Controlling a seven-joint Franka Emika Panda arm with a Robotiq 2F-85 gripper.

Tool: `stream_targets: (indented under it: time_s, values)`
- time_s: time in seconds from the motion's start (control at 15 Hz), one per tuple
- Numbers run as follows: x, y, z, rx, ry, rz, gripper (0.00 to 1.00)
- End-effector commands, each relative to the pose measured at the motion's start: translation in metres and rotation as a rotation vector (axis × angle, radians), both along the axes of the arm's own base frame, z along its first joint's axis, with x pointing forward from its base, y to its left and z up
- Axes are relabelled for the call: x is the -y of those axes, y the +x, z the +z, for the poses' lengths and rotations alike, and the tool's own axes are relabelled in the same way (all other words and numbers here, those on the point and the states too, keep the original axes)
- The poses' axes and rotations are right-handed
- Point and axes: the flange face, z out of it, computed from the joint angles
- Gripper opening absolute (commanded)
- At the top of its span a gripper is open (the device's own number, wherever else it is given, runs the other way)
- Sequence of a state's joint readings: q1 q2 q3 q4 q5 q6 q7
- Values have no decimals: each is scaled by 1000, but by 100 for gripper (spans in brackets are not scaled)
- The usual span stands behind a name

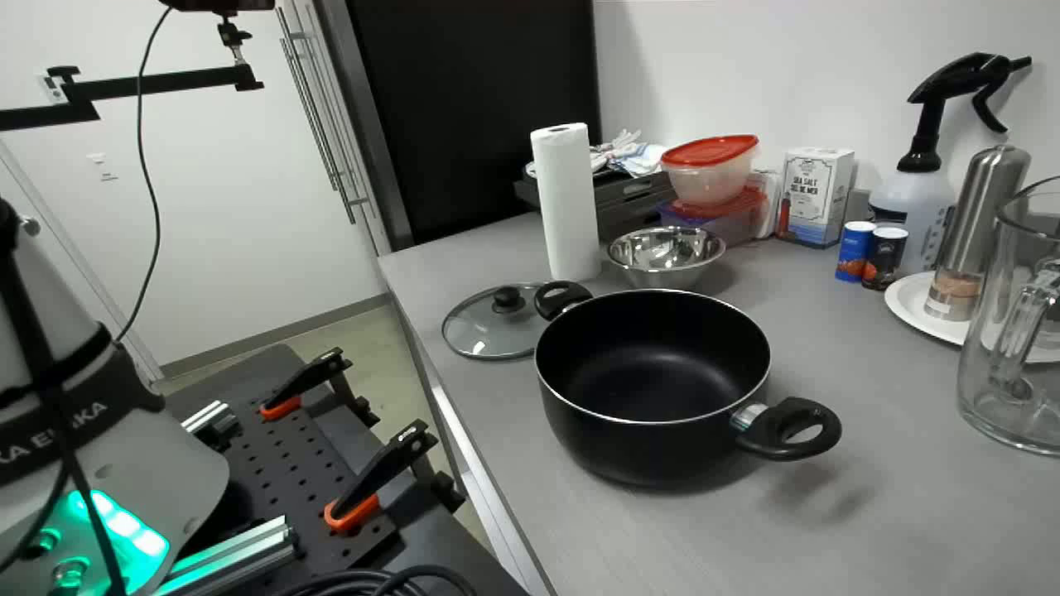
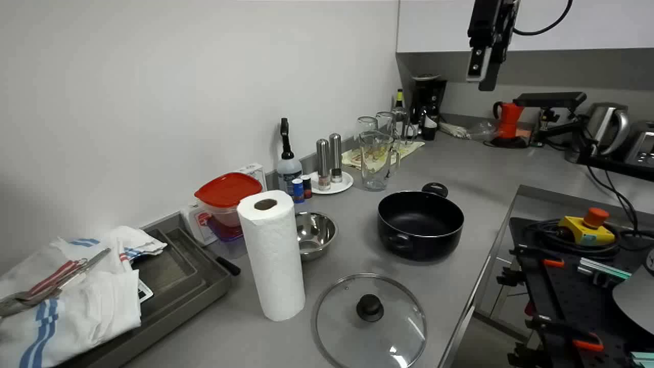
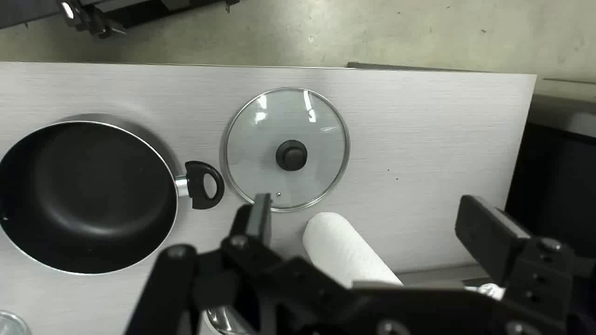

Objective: Put the lid on the pot

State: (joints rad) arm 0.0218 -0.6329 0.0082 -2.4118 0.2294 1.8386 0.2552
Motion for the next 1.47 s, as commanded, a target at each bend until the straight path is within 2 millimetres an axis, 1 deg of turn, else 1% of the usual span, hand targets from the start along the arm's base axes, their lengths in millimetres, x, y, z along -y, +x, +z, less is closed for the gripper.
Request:
stream_targets:
  time_s: [0.0, 0.6, 0.73, 0.87, 1.4]
  values:
    - [0, 0, 1, 0, 0, 0, 100]
    - [0, 0, 1, 0, 0, 0, 100]
    - [-3, 9, -8, -11, -10, 0, 100]
    - [-9, 21, -22, -14, -26, 1, 100]
    - [-44, 81, -110, -24, -109, 3, 100]
